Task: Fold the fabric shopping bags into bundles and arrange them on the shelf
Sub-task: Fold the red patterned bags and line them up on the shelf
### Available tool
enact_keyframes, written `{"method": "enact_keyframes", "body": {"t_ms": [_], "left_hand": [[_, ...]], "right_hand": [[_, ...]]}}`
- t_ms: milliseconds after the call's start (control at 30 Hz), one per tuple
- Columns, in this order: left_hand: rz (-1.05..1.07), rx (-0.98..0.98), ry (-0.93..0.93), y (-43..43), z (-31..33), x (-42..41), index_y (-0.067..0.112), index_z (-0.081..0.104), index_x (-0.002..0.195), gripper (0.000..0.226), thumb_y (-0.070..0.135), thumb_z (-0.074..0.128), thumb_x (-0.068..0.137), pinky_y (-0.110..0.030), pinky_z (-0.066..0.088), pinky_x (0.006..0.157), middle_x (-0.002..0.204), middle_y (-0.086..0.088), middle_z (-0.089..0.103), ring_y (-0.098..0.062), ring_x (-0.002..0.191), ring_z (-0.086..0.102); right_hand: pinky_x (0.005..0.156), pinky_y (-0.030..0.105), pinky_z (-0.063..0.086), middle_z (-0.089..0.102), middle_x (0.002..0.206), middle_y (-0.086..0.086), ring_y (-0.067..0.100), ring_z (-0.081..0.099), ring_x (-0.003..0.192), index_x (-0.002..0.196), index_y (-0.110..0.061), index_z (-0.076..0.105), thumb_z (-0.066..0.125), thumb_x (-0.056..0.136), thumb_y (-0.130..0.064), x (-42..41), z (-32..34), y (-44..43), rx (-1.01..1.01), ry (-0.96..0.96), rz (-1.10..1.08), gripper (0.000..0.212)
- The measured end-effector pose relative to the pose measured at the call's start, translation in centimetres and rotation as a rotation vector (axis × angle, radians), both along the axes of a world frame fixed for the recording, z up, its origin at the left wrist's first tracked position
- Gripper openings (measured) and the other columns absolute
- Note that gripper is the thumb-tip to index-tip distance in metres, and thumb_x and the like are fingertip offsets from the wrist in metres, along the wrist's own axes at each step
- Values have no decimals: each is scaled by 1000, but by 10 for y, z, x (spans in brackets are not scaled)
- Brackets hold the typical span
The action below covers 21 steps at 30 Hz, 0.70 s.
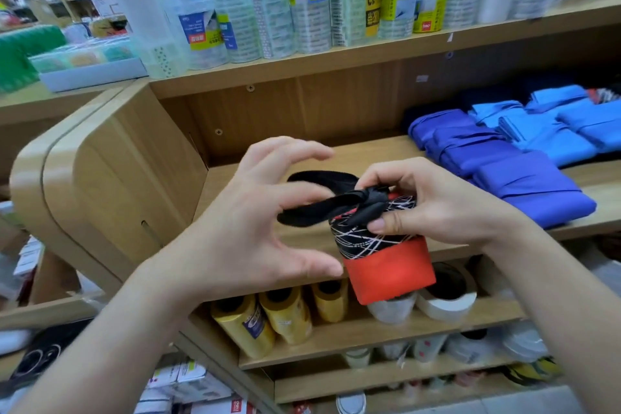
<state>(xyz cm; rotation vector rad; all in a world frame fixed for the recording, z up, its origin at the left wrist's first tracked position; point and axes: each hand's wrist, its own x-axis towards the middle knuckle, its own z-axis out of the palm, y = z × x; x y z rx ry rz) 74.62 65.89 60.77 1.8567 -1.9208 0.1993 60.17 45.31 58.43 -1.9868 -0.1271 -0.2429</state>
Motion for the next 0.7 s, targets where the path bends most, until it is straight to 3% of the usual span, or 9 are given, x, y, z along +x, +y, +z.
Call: {"method": "enact_keyframes", "body": {"t_ms": [67, 100, 167, 267, 367, 467, 567, 633, 700], "left_hand": [[-51, -38, -98, -2, 5, -2, 20, 75, 96, 27, 42, 75, 80, -36, 41, 106, 121, 5, 61, -19, 129, 46], [-95, -53, 41, -2, 6, -2, 19, 74, 87, 17, 33, 79, 79, -40, 47, 99, 108, 3, 67, -20, 119, 56], [-190, -49, 556, -3, 8, 1, 15, 74, 80, 19, 31, 82, 74, -43, 54, 81, 83, -5, 71, -24, 87, 68], [-284, -110, 1105, -8, 7, 8, 12, 74, 89, 32, 39, 81, 73, -32, 54, 69, 58, 1, 61, -13, 52, 57], [-338, -94, 1457, -12, 3, 13, 6, 69, 113, 50, 33, 80, 73, -22, 51, 60, 62, 5, 54, 0, 44, 45], [-459, 18, 1644, -13, -3, 17, 0, 56, 130, 61, 29, 76, 80, -20, 54, 60, 87, -2, 55, 1, 50, 50], [-563, 60, 1735, -17, -4, 16, -3, 49, 134, 60, 25, 71, 87, -20, 56, 63, 103, -6, 53, -2, 54, 54], [-630, 44, 1795, -19, -4, 14, -4, 45, 136, 59, 22, 69, 89, -22, 57, 65, 109, -8, 52, -3, 56, 57], [-686, 11, 1878, -20, -6, 10, -4, 37, 140, 62, 17, 68, 90, -24, 59, 68, 115, -11, 50, -6, 59, 60]], "right_hand": [[72, 15, 46, 68, 86, -8, 3, 62, 82, 96, -13, 65, 75, 77, -10, 1, -4, -4, 65, 32, 57, 22], [73, 15, 46, 68, 87, -9, 3, 61, 83, 96, -15, 66, 77, 76, -13, 1, -7, -6, 106, 46, 88, 23], [75, 16, 47, 67, 91, -8, 5, 61, 86, 97, -21, 67, 83, 74, -28, 2, -13, -6, 217, 70, 166, 29], [80, 22, 50, 67, 102, -1, 11, 63, 92, 113, -20, 64, 82, 74, -36, 3, -22, -4, 393, 99, 286, 46], [84, 35, 53, 63, 108, 16, 26, 64, 96, 137, -28, 47, 82, 76, -26, 1, -23, -6, 526, 116, 316, 70], [77, 37, 53, 57, 97, 23, 30, 63, 84, 144, -50, 30, 79, 80, -15, -8, -9, -1, 227, 93, 120, 88], [75, 23, 47, 57, 87, -8, 11, 60, 80, 137, -73, 9, 76, 84, -17, -10, 7, 13, -375, 53, -131, 102], [76, 27, 49, 57, 90, -19, 6, 59, 83, 138, -71, 3, 74, 85, -24, -9, 12, 23, -665, -83, -304, 100], [66, 41, 56, 64, 99, -10, 19, 65, 80, 144, -58, 14, 70, 85, -26, -9, 9, 27, -809, -278, -418, 87]]}}
